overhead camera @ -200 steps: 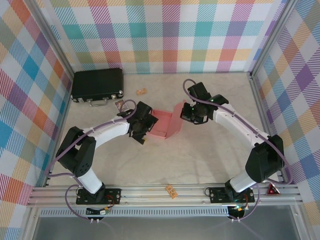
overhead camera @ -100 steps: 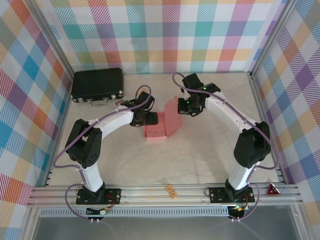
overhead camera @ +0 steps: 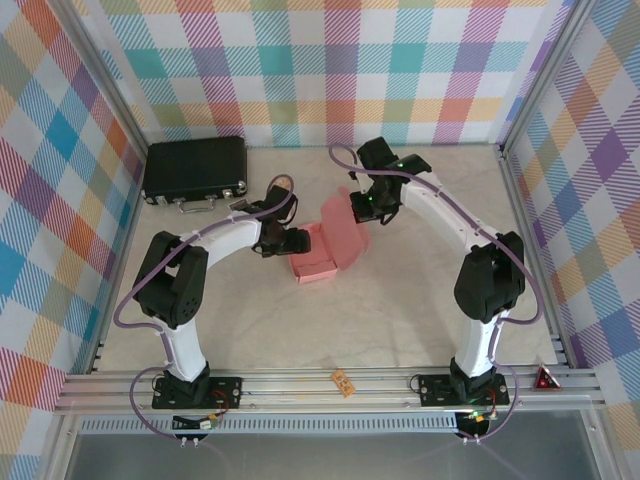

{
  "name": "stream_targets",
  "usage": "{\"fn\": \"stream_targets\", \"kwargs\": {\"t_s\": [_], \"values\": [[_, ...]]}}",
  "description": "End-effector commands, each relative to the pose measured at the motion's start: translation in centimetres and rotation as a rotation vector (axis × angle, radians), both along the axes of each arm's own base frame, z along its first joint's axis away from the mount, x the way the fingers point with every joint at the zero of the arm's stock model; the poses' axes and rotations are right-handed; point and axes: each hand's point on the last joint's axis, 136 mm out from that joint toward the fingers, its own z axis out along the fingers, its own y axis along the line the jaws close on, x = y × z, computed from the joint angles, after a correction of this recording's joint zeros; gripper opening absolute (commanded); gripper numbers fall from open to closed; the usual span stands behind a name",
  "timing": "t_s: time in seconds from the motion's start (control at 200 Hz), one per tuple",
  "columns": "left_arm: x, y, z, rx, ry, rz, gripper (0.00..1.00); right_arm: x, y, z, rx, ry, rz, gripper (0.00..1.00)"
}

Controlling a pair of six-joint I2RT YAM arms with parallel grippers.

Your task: Fold the paper box

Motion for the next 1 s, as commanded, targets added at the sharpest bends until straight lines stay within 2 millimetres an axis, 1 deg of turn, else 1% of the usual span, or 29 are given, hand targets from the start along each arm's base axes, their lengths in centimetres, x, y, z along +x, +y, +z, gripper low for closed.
{"fn": "stream_targets", "kwargs": {"t_s": [0.0, 0.175, 0.205, 0.38, 0.445, 0.525, 0.605, 0.715, 0.81, 0.9, 0.995], "values": [[-1.1, -1.9, 0.8, -0.143, 0.03, 0.029, 0.7, 1.0, 0.3, 0.9, -0.036, -0.074, 0.082, 0.0], [-1.7, -3.5, 1.5, -0.275, 0.033, 0.049, 0.67, 1.1, 1.5, 1.0, -0.092, -0.157, 0.199, 0.0], [-1.8, -3.9, 1.7, -0.295, 0.037, 0.042, 0.66, 1.2, 1.8, 1.1, -0.112, -0.184, 0.25, 0.0], [-2.6, -5.2, 2.2, -0.345, 0.05, 0.027, 0.66, 1.2, 3.7, 1.3, -0.155, -0.273, 0.397, 0.0], [-3.2, -5.3, 2.1, -0.351, 0.064, 0.027, 0.67, 1.2, 4.2, 1.5, -0.166, -0.301, 0.439, 0.0], [-3.4, -5.2, 2.0, -0.344, 0.06, 0.029, 0.68, 1.1, 4.9, 1.7, -0.178, -0.331, 0.488, 0.0], [-3.6, -4.6, 1.9, -0.326, 0.052, 0.041, 0.71, 1.1, 5.2, 1.9, -0.191, -0.356, 0.53, 0.01], [-4.2, -3.7, 2.4, -0.302, 0.026, 0.048, 0.78, 1.1, 5.6, 1.7, -0.221, -0.389, 0.593, 0.02], [-4.6, -2.5, 3.8, -0.274, -0.029, 0.046, 0.83, 1.2, 5.7, 1.7, -0.247, -0.411, 0.623, 0.02], [-4.3, -0.5, 5.1, -0.209, -0.092, 0.054, 0.86, 1.1, 6.0, 1.8, -0.248, -0.427, 0.65, 0.02], [-3.5, 1.9, 5.7, -0.167, -0.115, 0.08, 0.85, 0.9, 6.5, 2.1, -0.234, -0.458, 0.685, 0.01]]}}
